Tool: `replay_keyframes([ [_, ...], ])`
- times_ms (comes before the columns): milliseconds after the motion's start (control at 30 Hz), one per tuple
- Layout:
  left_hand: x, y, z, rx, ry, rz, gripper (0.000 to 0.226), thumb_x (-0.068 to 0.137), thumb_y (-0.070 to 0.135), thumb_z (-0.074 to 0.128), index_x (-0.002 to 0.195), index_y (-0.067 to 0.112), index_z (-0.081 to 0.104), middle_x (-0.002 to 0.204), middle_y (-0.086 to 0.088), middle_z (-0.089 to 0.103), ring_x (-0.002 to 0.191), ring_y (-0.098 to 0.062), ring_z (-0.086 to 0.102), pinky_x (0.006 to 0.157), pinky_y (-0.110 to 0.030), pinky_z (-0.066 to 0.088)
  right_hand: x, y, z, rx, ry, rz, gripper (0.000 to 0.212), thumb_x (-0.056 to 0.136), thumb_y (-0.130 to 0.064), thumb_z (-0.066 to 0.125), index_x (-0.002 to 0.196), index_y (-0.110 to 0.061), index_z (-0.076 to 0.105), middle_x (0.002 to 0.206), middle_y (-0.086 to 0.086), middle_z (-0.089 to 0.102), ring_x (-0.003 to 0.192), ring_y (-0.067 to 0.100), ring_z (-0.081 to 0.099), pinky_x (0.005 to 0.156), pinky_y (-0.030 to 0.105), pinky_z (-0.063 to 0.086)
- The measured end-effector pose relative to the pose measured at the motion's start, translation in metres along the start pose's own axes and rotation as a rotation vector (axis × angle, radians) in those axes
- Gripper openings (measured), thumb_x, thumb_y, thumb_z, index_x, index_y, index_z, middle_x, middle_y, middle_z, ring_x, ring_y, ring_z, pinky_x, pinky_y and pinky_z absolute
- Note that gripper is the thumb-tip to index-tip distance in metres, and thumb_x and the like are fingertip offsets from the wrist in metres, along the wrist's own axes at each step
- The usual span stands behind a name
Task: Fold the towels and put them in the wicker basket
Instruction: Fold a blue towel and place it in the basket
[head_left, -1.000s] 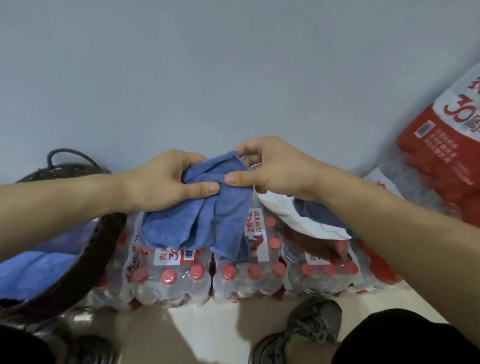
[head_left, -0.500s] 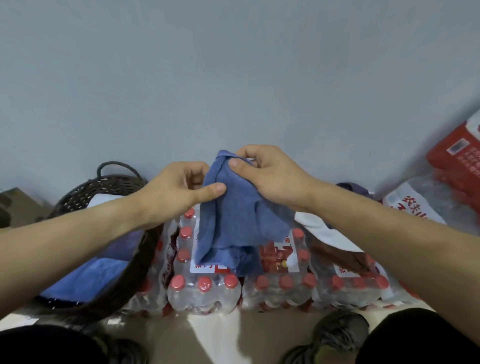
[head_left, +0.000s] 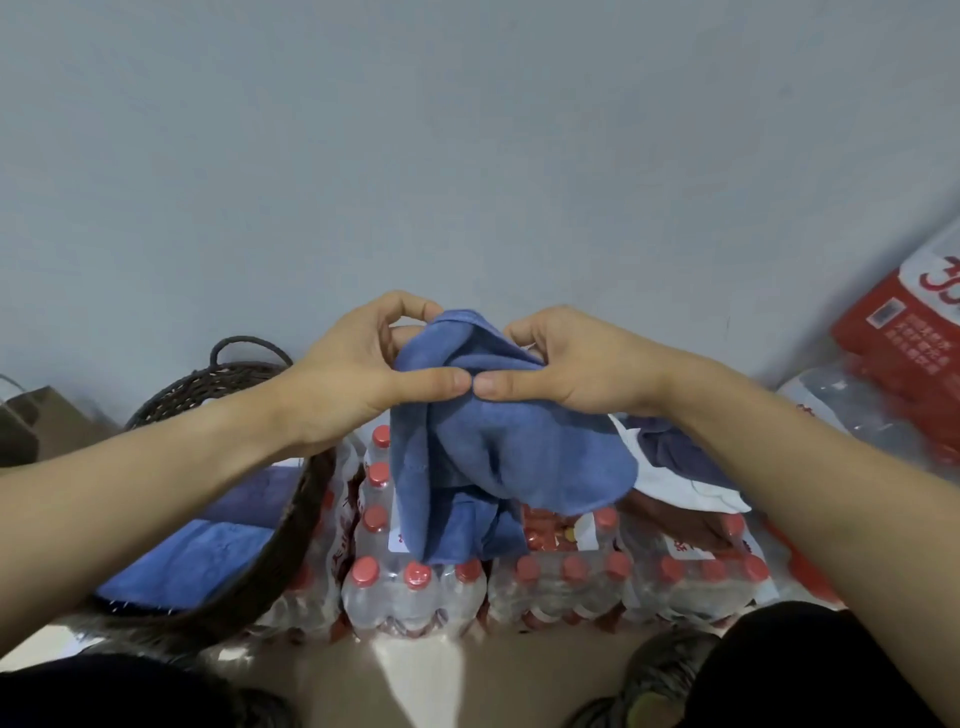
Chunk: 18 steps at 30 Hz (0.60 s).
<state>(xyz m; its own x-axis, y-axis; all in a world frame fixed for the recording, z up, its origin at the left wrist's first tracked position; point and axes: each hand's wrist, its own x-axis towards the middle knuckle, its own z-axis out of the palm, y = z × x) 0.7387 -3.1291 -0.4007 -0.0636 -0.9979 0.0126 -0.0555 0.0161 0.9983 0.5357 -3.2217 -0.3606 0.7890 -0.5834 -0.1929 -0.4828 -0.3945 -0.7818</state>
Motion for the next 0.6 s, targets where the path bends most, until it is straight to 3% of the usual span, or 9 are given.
replay_keyframes([
  [67, 0.0, 0.0, -0.001, 0.15, 0.049, 0.024, 0.042, 0.075, 0.029, 0.081, 0.111, 0.017, 0.065, 0.1, -0.003, 0.075, 0.093, -0.016, 0.072, 0.074, -0.025, 0.058, 0.001, 0.004, 0.003, -0.016, 0.003, -0.01, 0.028, 0.08, -0.04, 0.079, 0.074, -0.016, 0.066, 0.067, -0.007, 0.066, 0.06, 0.005, 0.063, 0.054, 0.018, 0.046],
  [133, -0.002, -0.001, -0.001, 0.222, 0.08, 0.031, 0.026, 0.076, 0.038, 0.076, 0.093, 0.018, 0.072, 0.086, 0.0, 0.075, 0.079, -0.009, 0.07, 0.065, -0.019, 0.054, -0.001, 0.007, 0.001, -0.006, -0.008, -0.001, 0.025, 0.077, -0.038, 0.082, 0.076, -0.016, 0.069, 0.068, -0.006, 0.069, 0.061, 0.006, 0.066, 0.053, 0.017, 0.047],
  [233, -0.001, -0.006, -0.009, 0.264, 0.129, 0.013, 0.035, 0.076, 0.043, 0.071, 0.081, 0.009, 0.07, 0.074, -0.008, 0.069, 0.068, -0.01, 0.06, 0.06, -0.021, 0.048, -0.005, 0.016, -0.005, -0.04, -0.055, 0.057, 0.024, 0.074, -0.037, 0.085, 0.077, -0.017, 0.072, 0.071, -0.004, 0.073, 0.065, 0.012, 0.07, 0.055, 0.024, 0.052],
  [300, -0.001, -0.008, -0.014, 0.27, 0.112, -0.014, 0.046, 0.079, 0.046, 0.07, 0.087, 0.002, 0.065, 0.084, -0.019, 0.068, 0.073, -0.016, 0.06, 0.067, -0.032, 0.047, -0.006, 0.025, -0.009, -0.089, -0.082, 0.108, 0.032, 0.077, -0.04, 0.081, 0.088, -0.01, 0.074, 0.086, 0.007, 0.076, 0.081, 0.024, 0.073, 0.069, 0.039, 0.059],
  [367, -0.001, -0.01, -0.014, 0.256, 0.076, -0.043, 0.051, 0.081, 0.05, 0.07, 0.091, 0.0, 0.063, 0.086, -0.019, 0.069, 0.075, -0.018, 0.062, 0.068, -0.034, 0.049, -0.006, 0.032, -0.013, -0.065, -0.1, 0.137, 0.038, 0.082, -0.039, 0.076, 0.095, -0.004, 0.074, 0.095, 0.011, 0.076, 0.089, 0.027, 0.072, 0.079, 0.04, 0.058],
  [500, 0.004, -0.015, -0.007, 0.253, 0.112, -0.035, 0.03, 0.078, 0.033, 0.073, 0.075, 0.008, 0.056, 0.06, 0.004, 0.063, 0.056, -0.006, 0.057, 0.05, -0.015, 0.043, -0.007, 0.043, -0.018, 0.008, -0.148, 0.17, 0.023, 0.086, -0.034, 0.073, 0.096, -0.014, 0.076, 0.094, 0.001, 0.077, 0.088, 0.017, 0.074, 0.074, 0.026, 0.058],
  [600, 0.007, -0.017, -0.003, 0.217, 0.127, -0.031, 0.02, 0.075, 0.025, 0.074, 0.078, 0.01, 0.061, 0.063, 0.003, 0.068, 0.058, -0.006, 0.062, 0.052, -0.015, 0.048, -0.008, 0.051, -0.023, -0.005, -0.168, 0.182, 0.019, 0.082, -0.033, 0.077, 0.094, -0.018, 0.077, 0.093, 0.0, 0.077, 0.088, 0.017, 0.074, 0.074, 0.027, 0.058],
])
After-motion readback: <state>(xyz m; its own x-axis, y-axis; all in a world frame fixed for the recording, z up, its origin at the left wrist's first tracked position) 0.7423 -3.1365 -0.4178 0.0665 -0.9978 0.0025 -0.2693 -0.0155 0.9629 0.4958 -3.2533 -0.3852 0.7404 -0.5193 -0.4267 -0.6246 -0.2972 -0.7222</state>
